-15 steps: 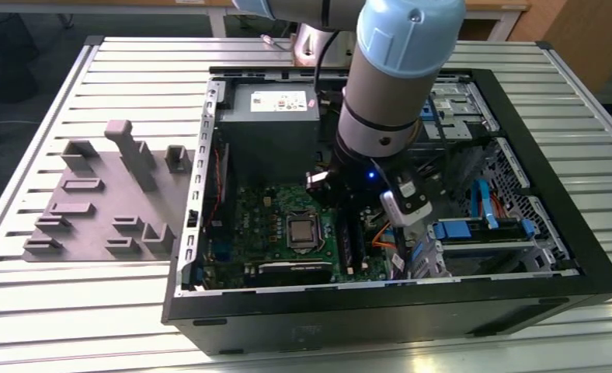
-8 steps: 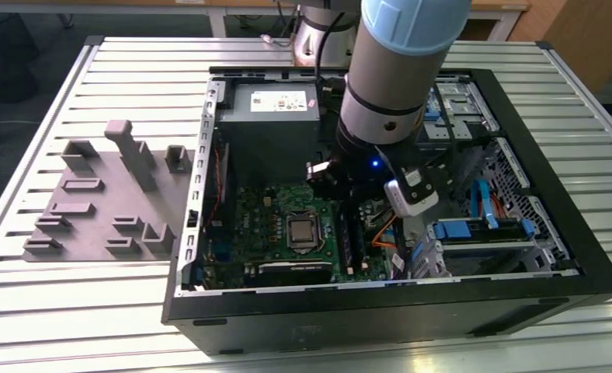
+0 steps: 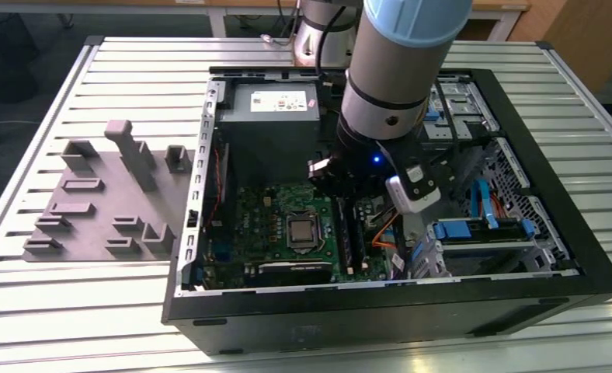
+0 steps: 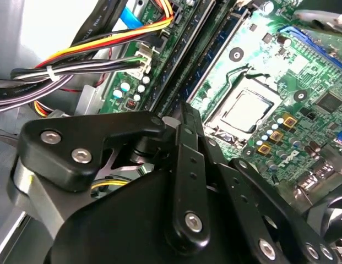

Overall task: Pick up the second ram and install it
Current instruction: 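Press down the second ram until it locks into place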

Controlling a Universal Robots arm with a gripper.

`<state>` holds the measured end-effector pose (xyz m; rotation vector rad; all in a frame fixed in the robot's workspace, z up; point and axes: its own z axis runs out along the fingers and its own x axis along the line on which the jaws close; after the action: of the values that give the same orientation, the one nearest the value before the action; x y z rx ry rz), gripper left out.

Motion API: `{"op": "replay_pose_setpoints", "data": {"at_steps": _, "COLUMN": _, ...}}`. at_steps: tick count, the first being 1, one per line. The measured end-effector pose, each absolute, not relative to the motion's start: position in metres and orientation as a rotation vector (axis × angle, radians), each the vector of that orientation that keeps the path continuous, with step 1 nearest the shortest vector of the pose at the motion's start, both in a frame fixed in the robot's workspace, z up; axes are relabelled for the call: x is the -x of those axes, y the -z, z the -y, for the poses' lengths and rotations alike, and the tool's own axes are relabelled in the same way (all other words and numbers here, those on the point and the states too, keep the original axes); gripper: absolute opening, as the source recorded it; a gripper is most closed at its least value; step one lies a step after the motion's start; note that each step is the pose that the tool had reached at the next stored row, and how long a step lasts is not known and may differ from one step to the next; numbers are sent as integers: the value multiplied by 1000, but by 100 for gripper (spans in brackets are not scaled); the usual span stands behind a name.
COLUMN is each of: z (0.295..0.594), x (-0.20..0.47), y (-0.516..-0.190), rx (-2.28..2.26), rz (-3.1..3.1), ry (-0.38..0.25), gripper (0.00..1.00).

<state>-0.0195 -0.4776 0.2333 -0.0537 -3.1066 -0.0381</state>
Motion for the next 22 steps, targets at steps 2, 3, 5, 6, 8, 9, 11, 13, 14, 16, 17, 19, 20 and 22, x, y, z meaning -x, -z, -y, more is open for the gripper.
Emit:
{"op": "replay_pose_setpoints", "data": {"at_steps": 2, "z": 478, "x": 20, "y": -233, "rx": 54, "rz": 3106, "ry": 38, "gripper": 11}}
{"op": "replay_pose_setpoints", "data": {"at_steps": 3, "z": 478, "x": 20, "y": -233, "rx": 54, "rz": 3106, "ry": 38, "gripper": 11}}
{"op": "replay_pose_setpoints", "data": {"at_steps": 5, "z": 478, "x": 19, "y": -232, "rx": 54, "rz": 3106, "ry": 38, "gripper": 11}}
{"op": "replay_pose_setpoints", "data": {"at_steps": 6, "z": 478, "x": 19, "y": -230, "rx": 54, "rz": 3106, "ry": 38, "gripper": 11}}
{"op": "replay_pose_setpoints", "data": {"at_steps": 8, "z": 478, "x": 19, "y": -226, "rx": 54, "rz": 3106, "ry": 38, "gripper": 11}}
{"op": "replay_pose_setpoints", "data": {"at_steps": 9, "z": 478, "x": 19, "y": -225, "rx": 54, "rz": 3106, "ry": 38, "gripper": 11}}
{"op": "replay_pose_setpoints", "data": {"at_steps": 11, "z": 478, "x": 19, "y": -224, "rx": 54, "rz": 3106, "ry": 38, "gripper": 11}}
{"op": "replay_pose_setpoints", "data": {"at_steps": 13, "z": 478, "x": 19, "y": -223, "rx": 54, "rz": 3106, "ry": 38, "gripper": 11}}
{"op": "replay_pose_setpoints", "data": {"at_steps": 14, "z": 478, "x": 19, "y": -222, "rx": 54, "rz": 3106, "ry": 38, "gripper": 11}}
{"op": "replay_pose_setpoints", "data": {"at_steps": 16, "z": 478, "x": 19, "y": -221, "rx": 54, "rz": 3106, "ry": 37, "gripper": 11}}
{"op": "replay_pose_setpoints", "data": {"at_steps": 17, "z": 478, "x": 19, "y": -220, "rx": 54, "rz": 3106, "ry": 37, "gripper": 11}}
{"op": "replay_pose_setpoints", "data": {"at_steps": 19, "z": 478, "x": 19, "y": -219, "rx": 54, "rz": 3106, "ry": 36, "gripper": 11}}
{"op": "replay_pose_setpoints", "data": {"at_steps": 20, "z": 478, "x": 19, "y": -218, "rx": 54, "rz": 3106, "ry": 36, "gripper": 11}}
{"op": "replay_pose_setpoints", "data": {"at_steps": 22, "z": 478, "x": 19, "y": -216, "rx": 54, "rz": 3106, "ry": 37, "gripper": 11}}
